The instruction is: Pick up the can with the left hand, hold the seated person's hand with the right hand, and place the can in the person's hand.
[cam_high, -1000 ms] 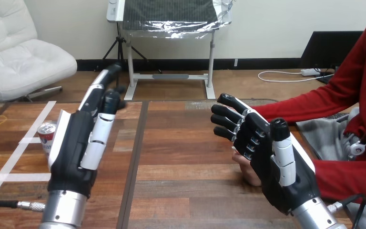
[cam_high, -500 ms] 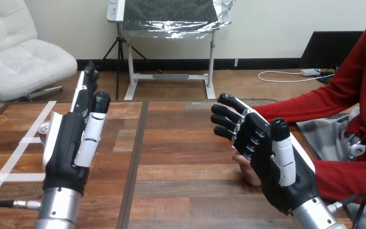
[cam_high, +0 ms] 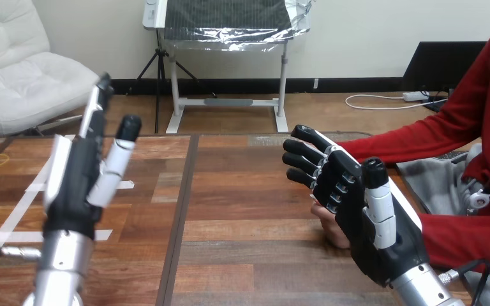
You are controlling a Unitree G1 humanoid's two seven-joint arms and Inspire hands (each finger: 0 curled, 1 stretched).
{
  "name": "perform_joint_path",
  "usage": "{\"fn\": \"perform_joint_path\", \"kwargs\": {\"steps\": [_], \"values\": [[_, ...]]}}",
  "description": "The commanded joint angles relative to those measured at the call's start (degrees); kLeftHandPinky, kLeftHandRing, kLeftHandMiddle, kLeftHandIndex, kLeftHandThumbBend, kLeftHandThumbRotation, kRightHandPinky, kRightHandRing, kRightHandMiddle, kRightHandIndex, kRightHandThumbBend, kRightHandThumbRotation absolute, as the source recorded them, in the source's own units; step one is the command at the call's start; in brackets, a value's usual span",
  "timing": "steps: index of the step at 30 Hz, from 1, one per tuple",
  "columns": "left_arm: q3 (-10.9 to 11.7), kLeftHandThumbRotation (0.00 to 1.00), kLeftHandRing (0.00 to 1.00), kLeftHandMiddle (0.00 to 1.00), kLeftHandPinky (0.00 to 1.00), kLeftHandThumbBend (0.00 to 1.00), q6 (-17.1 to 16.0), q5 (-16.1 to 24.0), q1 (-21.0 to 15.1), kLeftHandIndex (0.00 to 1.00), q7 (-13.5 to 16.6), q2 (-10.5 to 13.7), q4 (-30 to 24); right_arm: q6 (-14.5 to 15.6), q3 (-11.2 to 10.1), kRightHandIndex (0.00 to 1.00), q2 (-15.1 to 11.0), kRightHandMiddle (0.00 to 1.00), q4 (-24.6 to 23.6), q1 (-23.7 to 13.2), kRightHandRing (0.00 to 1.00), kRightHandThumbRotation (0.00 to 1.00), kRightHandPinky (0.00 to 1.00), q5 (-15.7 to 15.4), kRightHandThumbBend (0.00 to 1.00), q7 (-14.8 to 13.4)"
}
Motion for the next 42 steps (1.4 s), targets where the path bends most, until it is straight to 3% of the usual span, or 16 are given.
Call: {"fn": "perform_joint_path", "kwargs": {"steps": [1,20,42], "values": [[1.3,0.94,1.0,1.0,1.0,0.6,-2.0,1.9,-8.0,1.0,2.1,3.5,4.5,-1.5,-1.1,0.9,0.2,0.88,0.0,-4.4,0.89,1.0,0.89,0.3,0.88,0.3],[1.4,0.87,1.0,1.0,1.0,0.65,-0.4,4.6,-19.9,1.0,4.0,11.6,21.5,-3.0,-1.2,0.9,0.6,0.88,1.1,-5.1,0.89,1.0,0.89,0.1,0.86,0.4],[-0.7,0.74,1.0,1.0,1.0,0.59,-0.7,6.5,-32.3,1.0,5.3,16.6,43.1,-2.7,-1.2,0.9,0.4,0.87,0.8,-5.3,0.88,1.0,0.87,0.5,0.87,0.5]]}}
